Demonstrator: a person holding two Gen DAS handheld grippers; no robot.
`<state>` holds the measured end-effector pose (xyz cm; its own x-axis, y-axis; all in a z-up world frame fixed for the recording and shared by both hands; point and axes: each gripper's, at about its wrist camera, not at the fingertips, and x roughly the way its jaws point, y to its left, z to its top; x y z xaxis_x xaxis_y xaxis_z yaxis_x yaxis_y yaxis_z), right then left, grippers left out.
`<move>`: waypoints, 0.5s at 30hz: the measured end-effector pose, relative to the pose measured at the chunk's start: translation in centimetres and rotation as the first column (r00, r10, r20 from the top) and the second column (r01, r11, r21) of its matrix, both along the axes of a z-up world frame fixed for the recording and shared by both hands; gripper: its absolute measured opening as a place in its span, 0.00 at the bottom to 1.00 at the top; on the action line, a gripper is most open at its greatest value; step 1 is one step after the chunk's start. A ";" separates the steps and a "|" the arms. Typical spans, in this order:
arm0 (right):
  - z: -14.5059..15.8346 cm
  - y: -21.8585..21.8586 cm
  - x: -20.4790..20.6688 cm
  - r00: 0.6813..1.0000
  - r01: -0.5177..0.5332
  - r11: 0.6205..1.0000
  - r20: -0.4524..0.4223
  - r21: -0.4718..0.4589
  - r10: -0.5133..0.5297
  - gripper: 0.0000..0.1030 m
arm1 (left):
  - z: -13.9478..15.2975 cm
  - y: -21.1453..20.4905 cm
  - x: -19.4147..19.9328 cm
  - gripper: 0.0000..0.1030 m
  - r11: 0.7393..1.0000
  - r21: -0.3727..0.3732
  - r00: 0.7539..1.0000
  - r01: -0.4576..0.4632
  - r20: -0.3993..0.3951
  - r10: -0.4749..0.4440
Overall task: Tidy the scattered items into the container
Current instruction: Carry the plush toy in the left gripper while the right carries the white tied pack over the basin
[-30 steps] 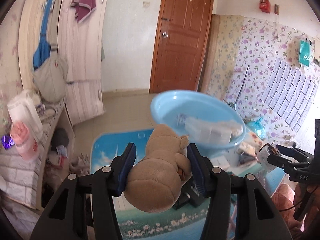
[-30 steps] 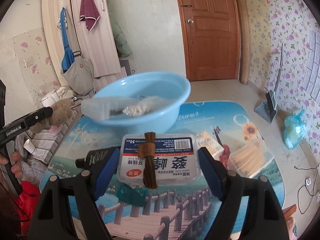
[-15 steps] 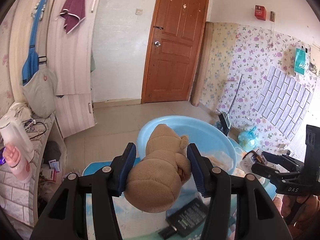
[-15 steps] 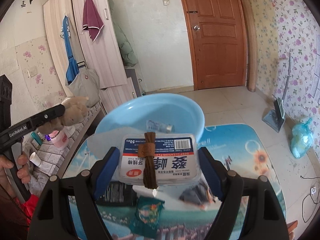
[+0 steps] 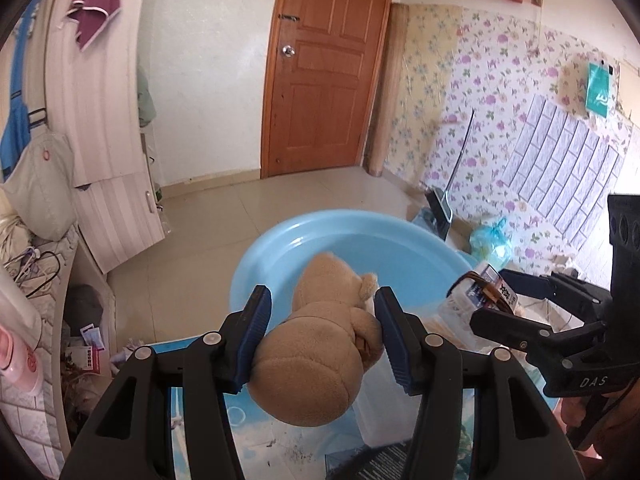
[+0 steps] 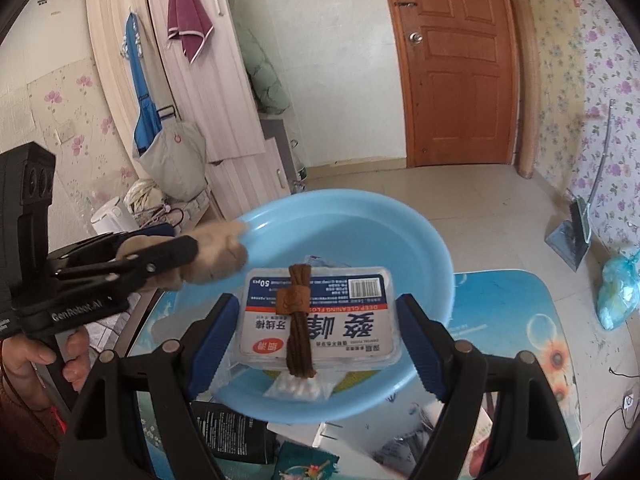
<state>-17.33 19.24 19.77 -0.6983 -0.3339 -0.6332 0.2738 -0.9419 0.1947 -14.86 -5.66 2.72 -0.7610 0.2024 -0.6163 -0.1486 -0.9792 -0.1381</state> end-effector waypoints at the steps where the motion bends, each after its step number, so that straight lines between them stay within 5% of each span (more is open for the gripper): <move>1: -0.2 -0.2 -0.2 1.000 -0.006 1.000 0.008 0.002 0.006 0.78 | -0.3 0.1 -0.3 0.52 1.000 -0.002 1.000 0.003 0.008 -0.003; 7: -1.0 -0.6 -0.6 0.999 -0.007 1.000 0.043 0.018 0.006 0.79 | -0.9 -0.1 -0.4 0.68 1.000 -0.002 1.000 -0.002 0.018 0.002; 15: -0.7 -1.1 0.5 0.999 -0.008 0.999 0.047 0.031 0.006 0.79 | -1.3 0.1 1.1 0.76 1.000 -0.004 0.999 -0.009 0.033 0.009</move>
